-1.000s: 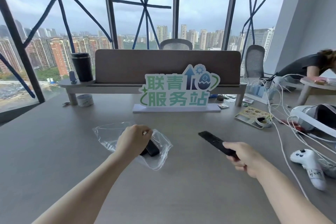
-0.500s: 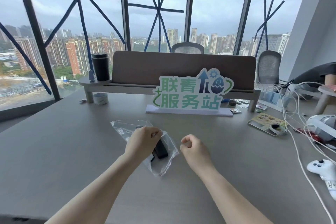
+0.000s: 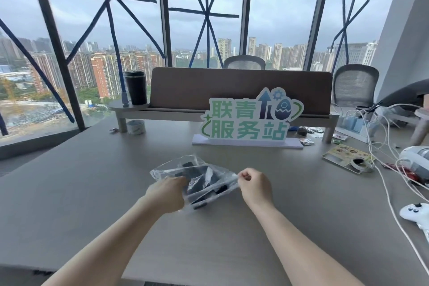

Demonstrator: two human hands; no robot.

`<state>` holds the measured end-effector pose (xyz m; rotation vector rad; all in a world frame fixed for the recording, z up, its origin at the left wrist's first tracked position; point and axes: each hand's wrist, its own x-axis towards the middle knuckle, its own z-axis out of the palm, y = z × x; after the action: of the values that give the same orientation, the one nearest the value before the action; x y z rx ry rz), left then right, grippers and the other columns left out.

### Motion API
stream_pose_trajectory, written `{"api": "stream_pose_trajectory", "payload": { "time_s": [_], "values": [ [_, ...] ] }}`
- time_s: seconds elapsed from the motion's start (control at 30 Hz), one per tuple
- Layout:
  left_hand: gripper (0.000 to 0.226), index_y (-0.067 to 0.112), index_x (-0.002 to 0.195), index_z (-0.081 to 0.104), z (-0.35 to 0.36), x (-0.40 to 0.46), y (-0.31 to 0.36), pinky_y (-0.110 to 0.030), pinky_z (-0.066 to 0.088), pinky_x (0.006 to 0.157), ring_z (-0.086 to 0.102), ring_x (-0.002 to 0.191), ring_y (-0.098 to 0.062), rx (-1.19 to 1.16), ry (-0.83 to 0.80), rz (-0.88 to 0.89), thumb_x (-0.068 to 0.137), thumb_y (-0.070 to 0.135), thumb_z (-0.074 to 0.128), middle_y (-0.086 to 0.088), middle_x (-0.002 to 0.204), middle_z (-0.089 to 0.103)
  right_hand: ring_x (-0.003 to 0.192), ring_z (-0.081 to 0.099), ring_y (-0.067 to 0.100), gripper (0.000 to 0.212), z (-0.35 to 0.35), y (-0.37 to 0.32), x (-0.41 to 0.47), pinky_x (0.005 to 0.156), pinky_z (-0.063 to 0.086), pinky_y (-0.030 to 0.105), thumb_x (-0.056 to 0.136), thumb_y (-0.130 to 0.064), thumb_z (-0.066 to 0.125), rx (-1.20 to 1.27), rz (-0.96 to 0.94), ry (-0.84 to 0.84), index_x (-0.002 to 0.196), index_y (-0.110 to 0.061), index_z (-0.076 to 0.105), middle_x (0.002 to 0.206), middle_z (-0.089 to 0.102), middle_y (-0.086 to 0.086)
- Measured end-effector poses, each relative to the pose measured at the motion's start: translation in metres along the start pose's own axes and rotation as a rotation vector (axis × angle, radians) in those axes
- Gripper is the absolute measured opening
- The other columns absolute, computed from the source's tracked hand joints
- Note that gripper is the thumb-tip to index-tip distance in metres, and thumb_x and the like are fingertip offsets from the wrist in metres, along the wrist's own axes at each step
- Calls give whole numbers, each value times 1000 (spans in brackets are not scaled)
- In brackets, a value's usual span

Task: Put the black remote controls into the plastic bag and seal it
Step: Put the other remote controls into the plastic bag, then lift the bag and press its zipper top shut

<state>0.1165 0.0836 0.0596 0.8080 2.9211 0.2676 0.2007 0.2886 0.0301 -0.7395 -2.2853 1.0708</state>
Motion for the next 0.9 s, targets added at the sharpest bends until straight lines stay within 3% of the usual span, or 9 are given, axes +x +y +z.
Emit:
{"api": "stream_pose_trajectory", "payload": {
  "time_s": [0.07, 0.13, 0.17, 0.3, 0.43, 0.6, 0.7, 0.8, 0.9],
  "values": [
    [60, 33, 119, 58, -18, 1, 0, -31, 56, 69, 68, 90, -26, -144, 97, -69, 70, 3, 44, 0, 118, 62, 76, 66, 27, 16, -12, -16, 4, 67, 52, 34, 88, -16, 57, 71, -3, 19, 83, -13, 72, 82, 74, 3],
    [55, 24, 115, 62, -47, 5, 5, -34, 61, 58, 71, 59, -25, -430, 244, -87, 71, -2, 42, -6, 103, 63, 68, 68, 27, 15, -31, -39, 12, 64, 57, 39, 87, -19, 56, 131, -10, 51, 80, -17, 70, 77, 74, 2],
    [49, 19, 112, 65, -65, 7, 9, -35, 62, 56, 70, 53, -24, -573, 326, -75, 74, -4, 44, -7, 101, 64, 60, 67, 24, 14, -44, -53, 16, 58, 57, 38, 86, -19, 57, 157, -17, 68, 78, -19, 69, 74, 74, 2],
    [21, 11, 86, 70, -141, 11, 27, -27, 59, 48, 69, 47, -16, -1020, 495, 29, 80, -6, 62, -12, 90, 69, 36, 54, 14, 13, -99, -115, 26, 35, 42, 22, 86, -13, 58, 337, -82, 134, 81, -17, 70, 67, 74, 2],
    [13, 5, 84, 69, -173, 7, 42, -22, 58, 49, 66, 47, -11, -1260, 397, 122, 76, -5, 71, -14, 73, 67, 32, 46, 13, 17, -141, -147, 25, 35, 39, 19, 82, -11, 59, 515, -64, 169, 84, -14, 76, 67, 70, 4],
    [12, 1, 87, 73, -145, 8, 49, -22, 60, 68, 69, 73, -21, -1352, 202, 174, 75, -2, 73, -16, 84, 71, 37, 36, 16, 25, -158, -124, 22, 36, 28, 16, 76, -5, 62, 535, 34, 109, 91, 15, 69, 69, 57, 13],
    [29, -1, 99, 72, -120, 7, 52, -21, 58, 75, 67, 83, -22, -1292, 111, 254, 70, 1, 78, -17, 92, 72, 37, 34, 15, 26, -165, -109, 16, 35, 27, 17, 76, -4, 63, 487, 46, 114, 91, 17, 68, 66, 54, 12],
    [35, 7, 100, 73, -104, 5, 58, -15, 54, 69, 65, 76, -11, -1177, 105, 310, 67, -4, 79, -8, 87, 71, 39, 29, 19, 13, -175, -100, 12, 37, 23, 18, 73, -2, 64, 394, 47, 108, 69, 9, 64, 63, 45, 16],
    [25, 12, 88, 72, -98, 6, 66, -10, 53, 63, 65, 64, -8, -1121, 214, 311, 73, -9, 73, -6, 79, 69, 44, 27, 20, 20, -185, -95, 9, 42, 22, 20, 70, -5, 65, 286, -9, 119, 59, 10, 59, 58, 39, 14]
  ]
}}
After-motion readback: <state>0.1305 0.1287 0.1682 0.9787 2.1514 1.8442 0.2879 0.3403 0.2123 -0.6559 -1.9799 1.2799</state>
